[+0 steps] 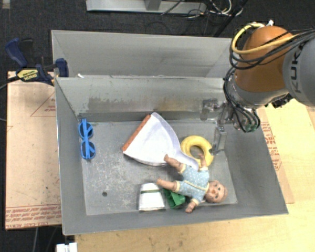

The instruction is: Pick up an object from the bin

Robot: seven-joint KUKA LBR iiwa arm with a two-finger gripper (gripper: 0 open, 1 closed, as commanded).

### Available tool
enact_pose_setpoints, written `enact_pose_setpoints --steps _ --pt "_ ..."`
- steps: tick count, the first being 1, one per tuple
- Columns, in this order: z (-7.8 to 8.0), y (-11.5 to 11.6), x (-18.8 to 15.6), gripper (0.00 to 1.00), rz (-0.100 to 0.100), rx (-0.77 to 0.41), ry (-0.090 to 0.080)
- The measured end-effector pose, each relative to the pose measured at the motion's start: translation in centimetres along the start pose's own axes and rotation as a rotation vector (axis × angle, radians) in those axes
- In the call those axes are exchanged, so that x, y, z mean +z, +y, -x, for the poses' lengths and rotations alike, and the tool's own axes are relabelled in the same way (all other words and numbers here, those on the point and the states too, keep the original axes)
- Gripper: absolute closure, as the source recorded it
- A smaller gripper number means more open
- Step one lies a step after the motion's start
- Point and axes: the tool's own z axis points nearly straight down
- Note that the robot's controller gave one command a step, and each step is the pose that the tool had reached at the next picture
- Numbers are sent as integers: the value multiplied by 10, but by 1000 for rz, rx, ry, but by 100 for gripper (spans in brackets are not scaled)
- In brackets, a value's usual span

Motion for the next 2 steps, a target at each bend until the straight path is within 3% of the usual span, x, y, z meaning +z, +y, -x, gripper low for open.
enact_pose_setpoints --steps 1,2 --pt "0 0 0 0 0 0 0" --pt "-3 -7 33 0 0 33 -12"
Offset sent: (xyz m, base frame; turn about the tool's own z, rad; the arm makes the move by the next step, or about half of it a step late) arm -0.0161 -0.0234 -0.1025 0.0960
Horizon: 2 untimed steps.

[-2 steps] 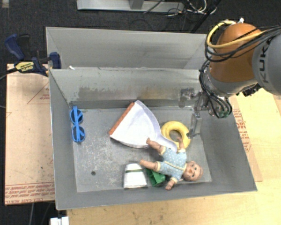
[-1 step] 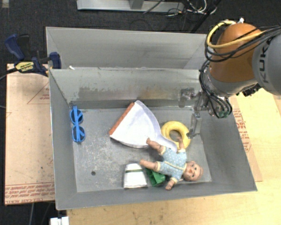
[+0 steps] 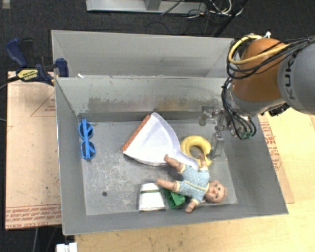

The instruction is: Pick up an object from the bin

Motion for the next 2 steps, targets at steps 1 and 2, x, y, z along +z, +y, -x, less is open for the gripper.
enact_pose_setpoints --steps 1,2 --pt "11 -3 51 0 0 -47 7" --pt "24 -8 63 100 3 -20 7"
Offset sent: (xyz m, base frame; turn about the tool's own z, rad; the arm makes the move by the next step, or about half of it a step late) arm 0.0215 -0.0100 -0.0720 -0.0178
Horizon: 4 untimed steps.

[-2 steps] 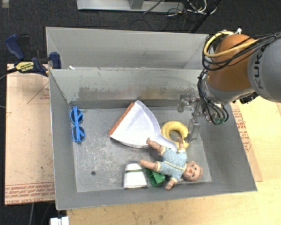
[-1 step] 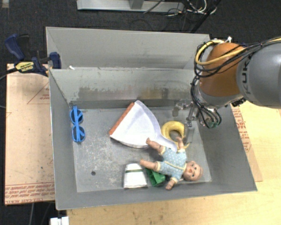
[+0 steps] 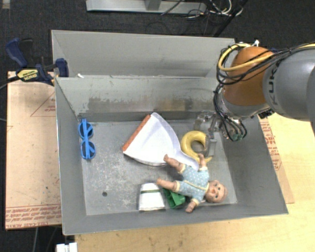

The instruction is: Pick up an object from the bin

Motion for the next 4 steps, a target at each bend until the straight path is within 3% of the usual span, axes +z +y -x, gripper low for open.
enact_pose_setpoints --steps 1,2,3,4 --pt "0 0 0 100 0 0 -1" --pt "-3 7 -15 100 -2 5 -12" --pt "-1 0 -24 100 0 -7 -6" --pt "-7 -5 -127 100 -2 -15 -16"
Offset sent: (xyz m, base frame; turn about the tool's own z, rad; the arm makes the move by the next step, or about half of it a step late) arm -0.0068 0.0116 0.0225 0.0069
